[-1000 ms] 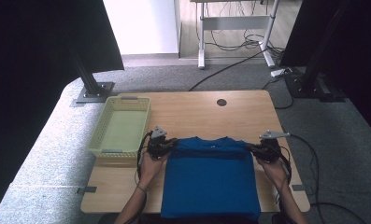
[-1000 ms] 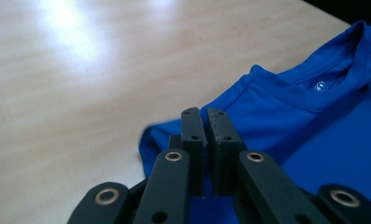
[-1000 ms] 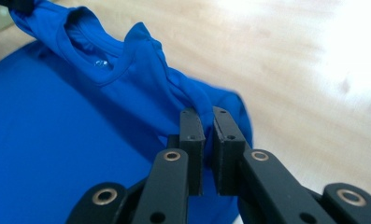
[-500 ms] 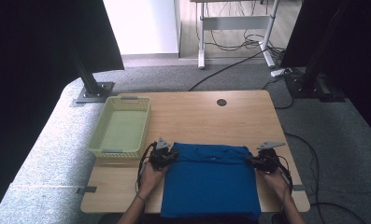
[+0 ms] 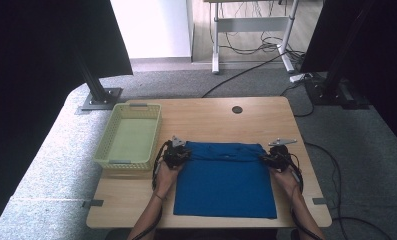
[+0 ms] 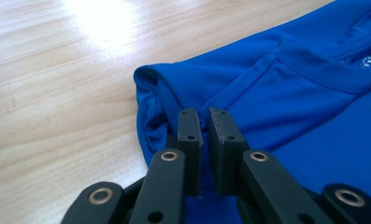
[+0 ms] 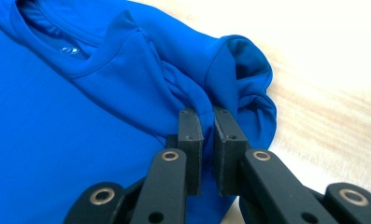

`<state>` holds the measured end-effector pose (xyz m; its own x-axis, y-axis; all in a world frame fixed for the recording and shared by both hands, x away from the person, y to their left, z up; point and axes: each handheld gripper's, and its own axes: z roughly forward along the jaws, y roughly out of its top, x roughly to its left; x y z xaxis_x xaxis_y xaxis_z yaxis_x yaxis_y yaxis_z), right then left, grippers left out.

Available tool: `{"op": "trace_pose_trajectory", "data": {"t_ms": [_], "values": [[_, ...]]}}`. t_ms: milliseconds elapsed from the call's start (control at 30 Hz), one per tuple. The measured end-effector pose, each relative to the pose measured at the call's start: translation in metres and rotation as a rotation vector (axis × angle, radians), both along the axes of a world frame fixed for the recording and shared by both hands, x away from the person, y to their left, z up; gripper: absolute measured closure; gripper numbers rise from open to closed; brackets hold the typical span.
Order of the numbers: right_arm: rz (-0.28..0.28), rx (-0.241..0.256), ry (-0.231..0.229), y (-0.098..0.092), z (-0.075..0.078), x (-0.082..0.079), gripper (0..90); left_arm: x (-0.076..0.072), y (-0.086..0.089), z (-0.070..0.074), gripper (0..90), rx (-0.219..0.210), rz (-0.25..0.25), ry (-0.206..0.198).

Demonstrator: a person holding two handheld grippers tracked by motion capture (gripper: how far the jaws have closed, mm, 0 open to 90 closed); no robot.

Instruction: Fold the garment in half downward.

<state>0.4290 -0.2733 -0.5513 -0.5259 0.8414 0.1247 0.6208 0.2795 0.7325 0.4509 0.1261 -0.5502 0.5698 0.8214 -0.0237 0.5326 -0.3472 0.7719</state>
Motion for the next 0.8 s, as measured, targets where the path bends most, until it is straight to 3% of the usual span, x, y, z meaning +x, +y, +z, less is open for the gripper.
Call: {"op": "trace_pose_trajectory", "data": {"t_ms": [167,233,300,533,667,800], "values": [[-0.001,-0.004,-0.001,0.001,0.0,0.007,82.4,0.001,0.002,0.0,84.2,-0.043,0.026,0.021],[0.001,-0.023,-0.011,0.002,0.002,0.006,82.5,-0.001,0.001,0.003,85.6,-0.024,0.033,0.002],[0.005,-0.041,-0.035,0.003,0.004,0.003,82.5,-0.005,0.002,0.009,85.9,-0.035,0.033,-0.023],[0.019,0.02,-0.088,-0.008,0.028,-0.019,82.6,-0.031,0.007,0.032,85.8,-0.071,-0.013,-0.079],[0.031,0.028,-0.073,-0.013,0.031,-0.035,82.7,-0.047,0.009,0.029,85.8,-0.063,-0.05,-0.056],[0.055,0.021,-0.029,-0.014,0.02,-0.048,82.6,-0.062,0.011,0.016,85.6,-0.033,-0.076,-0.021]]}}
